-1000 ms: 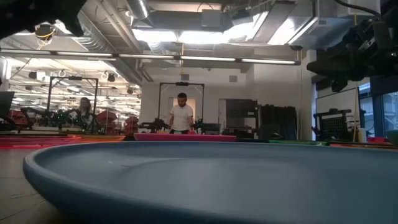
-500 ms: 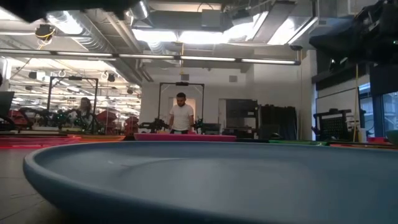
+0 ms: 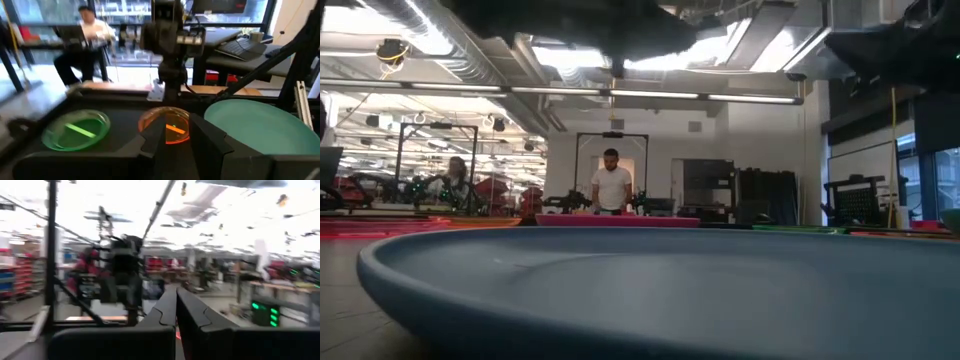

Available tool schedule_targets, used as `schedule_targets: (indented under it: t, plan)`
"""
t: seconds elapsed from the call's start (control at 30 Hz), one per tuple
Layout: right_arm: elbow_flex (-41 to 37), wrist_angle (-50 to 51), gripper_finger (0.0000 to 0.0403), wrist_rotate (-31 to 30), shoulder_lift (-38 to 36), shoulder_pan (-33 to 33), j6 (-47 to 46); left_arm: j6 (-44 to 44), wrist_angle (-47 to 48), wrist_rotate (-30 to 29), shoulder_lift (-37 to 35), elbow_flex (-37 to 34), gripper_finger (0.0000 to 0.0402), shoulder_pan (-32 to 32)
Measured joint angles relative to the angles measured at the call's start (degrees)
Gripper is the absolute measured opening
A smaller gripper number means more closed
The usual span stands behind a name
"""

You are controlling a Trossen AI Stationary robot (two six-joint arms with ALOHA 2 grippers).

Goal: Stack plastic plates
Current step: Stack the green plate on the blue plate

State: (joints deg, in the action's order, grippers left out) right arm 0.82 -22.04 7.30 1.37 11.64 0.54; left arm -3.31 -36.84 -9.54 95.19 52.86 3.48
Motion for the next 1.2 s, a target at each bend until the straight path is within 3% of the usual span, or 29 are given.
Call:
schedule_targets:
  t: [0.17,0.4,0.6,0.8,0.9,1.2]
  plan:
    - [0.0,-1.4,0.0005,7.3,0.0,0.0,3.1,-6.9,2.3,0.1,9.4,9.3,0.0078,1.8]
    - [0.0,1.8,0.0005,10.7,0.0,0.0,5.9,-11.2,10.4,4.8,21.4,26.0,0.0079,5.9]
    - [0.0,2.3,0.0005,14.0,0.0,0.0,5.1,-13.2,18.3,9.1,28.7,38.8,0.012,7.8]
    - [1.4,1.5,0.0005,15.4,0.0,0.0,-0.5,-17.6,26.9,8.0,32.5,46.1,0.0169,9.7]
    - [3.6,3.9,0.0005,15.9,0.0,-0.1,-0.5,-21.3,31.0,4.6,34.4,48.6,0.0171,9.8]
    - [4.2,5.2,0.0005,12.5,0.0,0.0,0.1,-28.6,40.7,1.9,38.7,54.1,0.0168,9.2]
